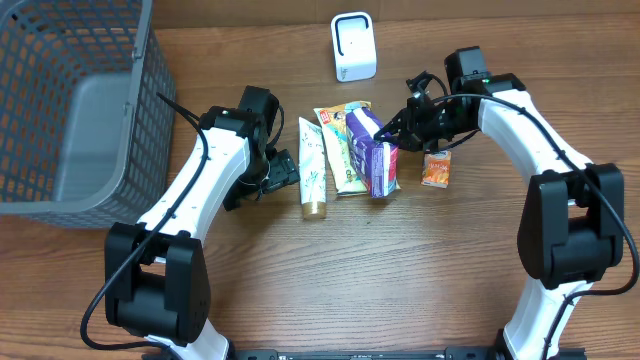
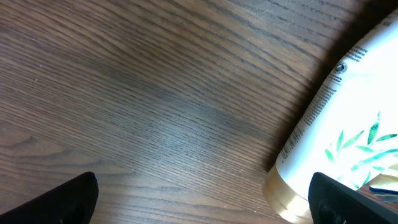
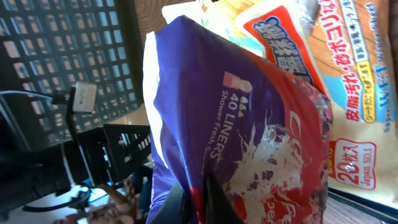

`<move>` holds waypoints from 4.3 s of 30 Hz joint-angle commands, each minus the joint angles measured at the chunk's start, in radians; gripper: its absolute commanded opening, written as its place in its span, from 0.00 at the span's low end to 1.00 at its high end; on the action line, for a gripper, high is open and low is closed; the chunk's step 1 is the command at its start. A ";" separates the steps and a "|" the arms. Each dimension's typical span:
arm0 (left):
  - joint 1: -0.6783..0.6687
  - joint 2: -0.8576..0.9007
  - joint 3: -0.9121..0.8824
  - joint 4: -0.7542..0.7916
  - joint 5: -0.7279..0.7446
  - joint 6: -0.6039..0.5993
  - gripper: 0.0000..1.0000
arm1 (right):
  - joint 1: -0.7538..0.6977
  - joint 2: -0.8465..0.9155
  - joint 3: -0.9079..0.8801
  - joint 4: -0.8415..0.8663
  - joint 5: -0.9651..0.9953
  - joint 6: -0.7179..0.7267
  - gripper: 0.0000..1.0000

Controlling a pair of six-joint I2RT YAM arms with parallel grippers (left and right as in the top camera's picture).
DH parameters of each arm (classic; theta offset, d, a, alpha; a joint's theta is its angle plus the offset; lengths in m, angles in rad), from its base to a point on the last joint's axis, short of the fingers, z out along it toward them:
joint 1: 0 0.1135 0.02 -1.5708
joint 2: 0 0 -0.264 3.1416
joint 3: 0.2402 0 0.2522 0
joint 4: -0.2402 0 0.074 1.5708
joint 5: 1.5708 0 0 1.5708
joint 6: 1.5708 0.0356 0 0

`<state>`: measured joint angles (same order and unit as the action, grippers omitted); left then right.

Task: Scan the item barcode
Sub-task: 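Grasp the purple package with the right gripper and lift it, then lower the purple package flat right of the snack bag and release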

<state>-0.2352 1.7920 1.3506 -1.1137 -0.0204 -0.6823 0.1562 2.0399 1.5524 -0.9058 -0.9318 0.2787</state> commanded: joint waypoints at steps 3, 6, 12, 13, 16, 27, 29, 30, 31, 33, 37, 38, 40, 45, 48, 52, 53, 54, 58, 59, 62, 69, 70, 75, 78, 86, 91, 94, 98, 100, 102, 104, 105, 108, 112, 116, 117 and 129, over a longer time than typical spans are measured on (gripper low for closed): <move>0.000 0.013 -0.002 0.000 -0.016 -0.020 1.00 | -0.069 0.011 0.061 -0.129 0.414 0.010 0.25; 0.000 0.013 -0.002 0.000 -0.016 -0.021 1.00 | -0.087 0.008 0.142 -0.227 0.582 0.008 0.38; 0.000 0.013 -0.002 0.011 0.031 0.086 1.00 | -0.089 0.008 0.335 -0.420 0.641 -0.053 0.58; -0.001 0.013 -0.002 0.022 0.056 0.123 1.00 | -0.084 0.008 0.354 -0.440 0.623 -0.072 0.61; -0.001 0.013 -0.002 0.076 0.199 0.243 1.00 | -0.054 0.008 0.387 -0.492 0.518 -0.156 0.66; -0.025 0.023 -0.003 0.314 0.464 0.251 0.18 | 0.040 0.024 0.271 -0.310 0.458 -0.082 0.45; -0.038 0.035 -0.003 0.348 0.465 0.214 0.05 | 0.040 0.026 0.249 -0.272 0.457 -0.054 0.36; -0.056 0.050 -0.003 0.377 0.465 0.191 0.04 | 0.040 0.026 0.231 -0.247 0.456 -0.039 0.32; -0.069 0.064 -0.003 0.396 0.465 0.186 0.04 | 0.040 0.027 0.223 -0.238 0.453 -0.039 0.29; -0.092 0.090 -0.003 0.422 0.462 0.178 0.04 | 0.042 0.028 0.210 -0.227 0.451 -0.039 0.29; -0.135 0.156 -0.002 0.465 0.448 0.169 0.04 | 0.043 0.029 0.200 -0.221 0.452 -0.039 0.28; -0.138 0.167 -0.002 0.464 0.424 0.164 0.04 | 0.043 0.029 0.200 -0.221 0.452 -0.040 0.28; -0.138 0.176 -0.002 0.444 0.328 0.146 0.04 | 0.043 0.029 0.200 -0.221 0.452 -0.043 0.28; -0.109 0.173 0.018 0.348 0.083 0.135 0.04 | 0.047 0.029 0.200 -0.225 0.497 -0.043 0.29; -0.079 0.173 0.053 0.280 -0.039 0.120 0.04 | 0.052 0.031 0.199 -0.225 0.497 -0.043 0.29; -0.063 0.173 0.105 0.233 -0.043 0.129 0.04 | 0.072 0.031 0.196 -0.217 0.497 -0.043 0.29; -0.064 0.173 0.128 0.224 -0.019 0.138 0.04 | 0.088 0.031 0.196 -0.207 0.497 -0.048 0.29; -0.066 0.173 0.138 0.222 0.000 0.145 0.04 | 0.098 0.031 0.196 -0.198 0.497 -0.051 0.28; -0.076 0.173 0.218 0.222 0.154 0.166 0.04 | 0.180 0.033 0.195 -0.110 0.503 -0.042 0.30; -0.076 0.173 0.233 0.217 0.162 0.161 0.04 | 0.198 0.037 0.192 -0.087 0.530 -0.018 0.30; -0.068 0.173 0.260 0.195 0.167 0.131 0.04 | 0.225 0.050 0.180 -0.057 0.596 0.048 0.30; -0.029 0.173 0.262 0.132 0.167 0.109 0.04 | 0.232 0.109 0.153 -0.026 0.645 0.064 0.29; -0.026 0.173 0.262 0.122 0.167 0.109 0.04 | 0.228 0.124 0.153 -0.026 0.652 0.067 0.28; -0.023 0.173 0.262 0.092 0.167 0.110 0.05 | 0.201 0.167 0.153 -0.031 0.781 0.082 0.24; -0.023 0.173 0.262 0.091 0.167 0.110 0.06 | 0.193 0.167 0.160 -0.037 0.816 0.077 0.24; -0.026 0.173 0.262 0.092 0.168 0.110 0.08 | 0.198 0.168 0.161 -0.024 0.799 0.063 0.33; -0.027 0.173 0.262 0.091 0.168 0.110 0.09 | 0.248 0.196 0.161 0.001 0.650 0.066 0.33; -0.027 0.173 0.262 0.089 0.168 0.110 0.09 | 0.282 0.201 0.160 0.007 0.611 0.071 0.33; -0.027 0.173 0.262 0.089 0.168 0.110 0.11 | 0.314 0.200 0.174 0.003 0.609 0.070 0.33; -0.027 0.173 0.262 0.089 0.168 0.111 0.11 | 0.314 0.199 0.200 -0.023 0.621 0.070 0.35; -0.027 0.173 0.262 0.089 0.168 0.131 0.08 | 0.304 0.193 0.244 -0.076 0.637 0.069 0.41; -0.026 0.173 0.263 0.089 0.173 0.155 0.06 | 0.285 0.181 0.299 -0.144 0.663 0.064 0.49; -0.024 0.173 0.269 0.086 0.181 0.164 0.05 | 0.265 0.167 0.354 -0.212 0.690 0.061 0.54; -0.013 0.173 0.293 0.081 0.203 0.168 0.10 | 0.232 0.146 0.439 -0.319 0.703 0.028 0.68; 0.010 0.173 0.327 0.090 0.191 0.189 0.84 | 0.183 0.138 0.529 -0.481 0.767 0.009 0.92; 0.021 0.173 0.327 0.088 0.103 0.188 1.00 | 0.106 0.139 0.529 -0.553 0.870 0.001 1.00; 0.021 0.173 0.327 0.087 0.090 0.188 1.00 | 0.091 0.139 0.529 -0.560 0.873 -0.019 1.00; 0.021 0.173 0.327 0.090 0.091 0.188 1.00 | -0.105 0.139 0.528 -0.541 0.926 -0.087 1.00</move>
<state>-0.2142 1.9678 1.6581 -1.0252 0.0887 -0.5129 0.1062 2.2078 2.0621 -1.4525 -0.0177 0.2127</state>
